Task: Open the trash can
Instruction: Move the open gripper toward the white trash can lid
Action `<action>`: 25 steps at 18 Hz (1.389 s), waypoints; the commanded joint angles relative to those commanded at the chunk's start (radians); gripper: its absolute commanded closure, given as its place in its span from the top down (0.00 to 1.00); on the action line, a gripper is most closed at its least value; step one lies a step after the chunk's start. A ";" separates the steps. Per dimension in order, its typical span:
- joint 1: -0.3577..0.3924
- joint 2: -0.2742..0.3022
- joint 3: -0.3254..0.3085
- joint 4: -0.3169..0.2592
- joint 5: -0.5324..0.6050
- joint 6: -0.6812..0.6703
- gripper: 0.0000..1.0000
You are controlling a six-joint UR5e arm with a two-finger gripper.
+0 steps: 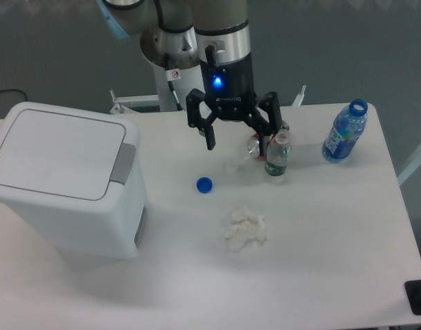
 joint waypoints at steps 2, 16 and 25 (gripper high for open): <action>0.000 0.000 0.000 -0.002 -0.002 -0.017 1.00; -0.006 -0.003 0.009 0.000 -0.164 -0.345 1.00; -0.081 -0.014 0.000 0.002 -0.183 -0.396 1.00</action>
